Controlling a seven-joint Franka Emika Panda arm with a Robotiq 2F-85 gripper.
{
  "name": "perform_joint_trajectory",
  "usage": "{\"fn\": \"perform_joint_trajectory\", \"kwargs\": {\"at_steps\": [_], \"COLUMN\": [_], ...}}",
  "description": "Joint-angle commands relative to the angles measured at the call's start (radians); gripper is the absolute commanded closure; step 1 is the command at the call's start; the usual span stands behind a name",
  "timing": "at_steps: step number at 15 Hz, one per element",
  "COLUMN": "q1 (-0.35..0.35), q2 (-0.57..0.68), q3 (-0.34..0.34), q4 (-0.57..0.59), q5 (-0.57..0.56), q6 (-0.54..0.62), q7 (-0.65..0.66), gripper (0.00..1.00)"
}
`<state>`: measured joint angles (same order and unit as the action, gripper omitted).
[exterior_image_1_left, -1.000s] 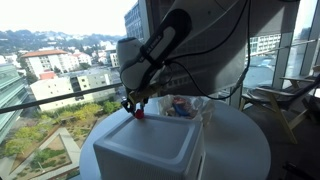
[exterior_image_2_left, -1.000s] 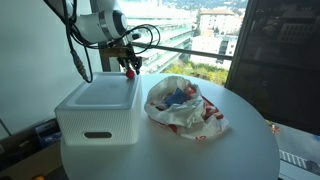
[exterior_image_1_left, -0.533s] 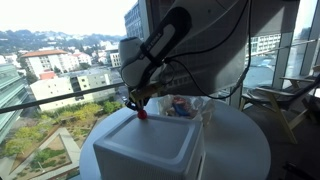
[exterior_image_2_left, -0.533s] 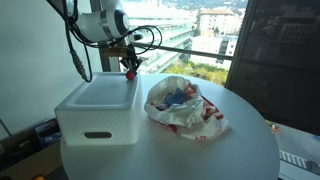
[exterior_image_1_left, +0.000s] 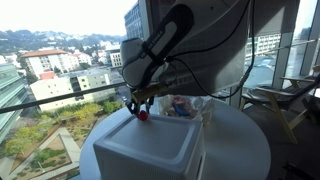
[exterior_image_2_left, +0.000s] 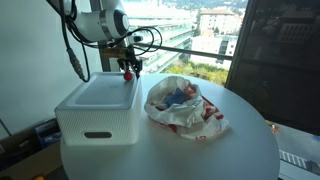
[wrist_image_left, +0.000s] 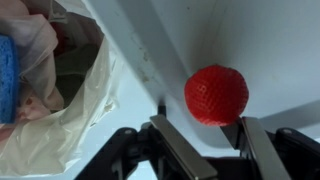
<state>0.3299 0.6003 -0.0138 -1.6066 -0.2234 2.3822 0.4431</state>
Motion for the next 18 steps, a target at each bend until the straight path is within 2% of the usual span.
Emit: {"fn": "perform_joint_trajectory", "kwargs": {"at_steps": [1,3,5,6,8,11,14,18], "q1": [0.002,0.006,0.010,0.013,0.016,0.023,0.034,0.020], "q2": [-0.037,-0.042,-0.048,-0.049,-0.059,-0.082,-0.104,-0.162], "q3": [0.019,0.026,0.029,0.026,0.024,0.021,0.011,-0.014], "q4": [-0.043,-0.057,-0.074,-0.078,-0.088,-0.106,-0.127,-0.184], "q5": [0.016,0.016,0.010,0.003,0.001,-0.008,-0.029,-0.052], "q6": [-0.015,-0.018,-0.012,-0.009,-0.012,-0.012,-0.020,0.020], "q7": [-0.022,-0.022,-0.022,-0.020,-0.014,-0.004,0.014,0.052], "gripper": [0.09,0.00,0.00,0.25,0.27,0.53,0.74,0.74]}}
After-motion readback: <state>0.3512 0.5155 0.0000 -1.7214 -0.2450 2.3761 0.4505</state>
